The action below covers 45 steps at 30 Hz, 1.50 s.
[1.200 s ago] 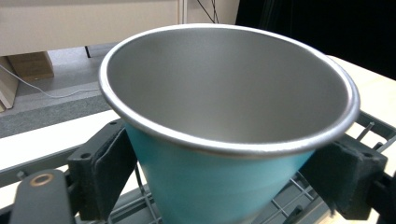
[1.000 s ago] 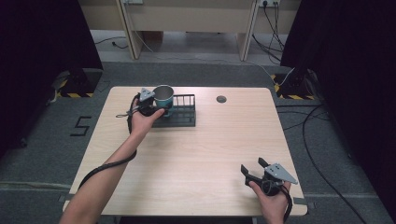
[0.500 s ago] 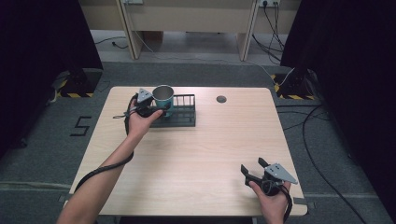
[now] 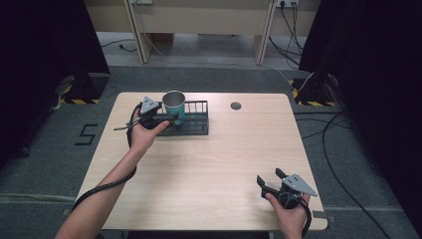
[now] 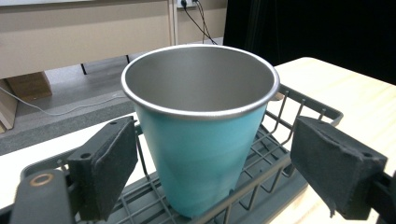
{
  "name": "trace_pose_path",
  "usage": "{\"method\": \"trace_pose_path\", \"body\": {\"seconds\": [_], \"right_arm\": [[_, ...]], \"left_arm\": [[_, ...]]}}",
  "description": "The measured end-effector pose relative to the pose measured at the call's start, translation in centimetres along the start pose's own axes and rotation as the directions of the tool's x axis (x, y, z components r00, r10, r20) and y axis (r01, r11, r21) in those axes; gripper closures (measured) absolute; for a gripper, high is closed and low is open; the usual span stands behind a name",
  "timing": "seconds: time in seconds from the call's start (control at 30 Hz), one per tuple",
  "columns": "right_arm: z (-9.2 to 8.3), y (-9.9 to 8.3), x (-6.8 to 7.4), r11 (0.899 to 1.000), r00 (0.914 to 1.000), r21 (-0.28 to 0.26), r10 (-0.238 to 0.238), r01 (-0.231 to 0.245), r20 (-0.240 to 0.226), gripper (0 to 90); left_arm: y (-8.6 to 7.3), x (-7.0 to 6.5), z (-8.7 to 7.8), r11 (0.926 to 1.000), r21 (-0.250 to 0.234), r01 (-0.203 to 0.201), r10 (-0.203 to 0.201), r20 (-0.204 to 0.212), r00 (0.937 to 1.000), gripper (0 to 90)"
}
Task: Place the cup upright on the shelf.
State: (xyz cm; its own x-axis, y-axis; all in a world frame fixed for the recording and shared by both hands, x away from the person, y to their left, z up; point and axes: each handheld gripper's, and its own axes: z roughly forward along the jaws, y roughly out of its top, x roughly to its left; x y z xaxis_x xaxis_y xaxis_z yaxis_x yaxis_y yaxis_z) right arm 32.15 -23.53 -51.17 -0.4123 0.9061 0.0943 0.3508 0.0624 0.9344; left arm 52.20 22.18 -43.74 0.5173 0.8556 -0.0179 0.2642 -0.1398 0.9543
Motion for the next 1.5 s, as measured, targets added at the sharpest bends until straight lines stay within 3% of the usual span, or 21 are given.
{"method": "trace_pose_path", "body": {"seconds": [1.5], "right_arm": [[0.0, 0.0, 0.1, 1.0, 1.0, 0.003, -0.001, 0.0, 0.004, 20.6]], "left_arm": [[-2.2, -0.3, -6.3, 0.9997, -0.024, -0.007, 0.008, 0.022, 0.9997, 14.3]]}}
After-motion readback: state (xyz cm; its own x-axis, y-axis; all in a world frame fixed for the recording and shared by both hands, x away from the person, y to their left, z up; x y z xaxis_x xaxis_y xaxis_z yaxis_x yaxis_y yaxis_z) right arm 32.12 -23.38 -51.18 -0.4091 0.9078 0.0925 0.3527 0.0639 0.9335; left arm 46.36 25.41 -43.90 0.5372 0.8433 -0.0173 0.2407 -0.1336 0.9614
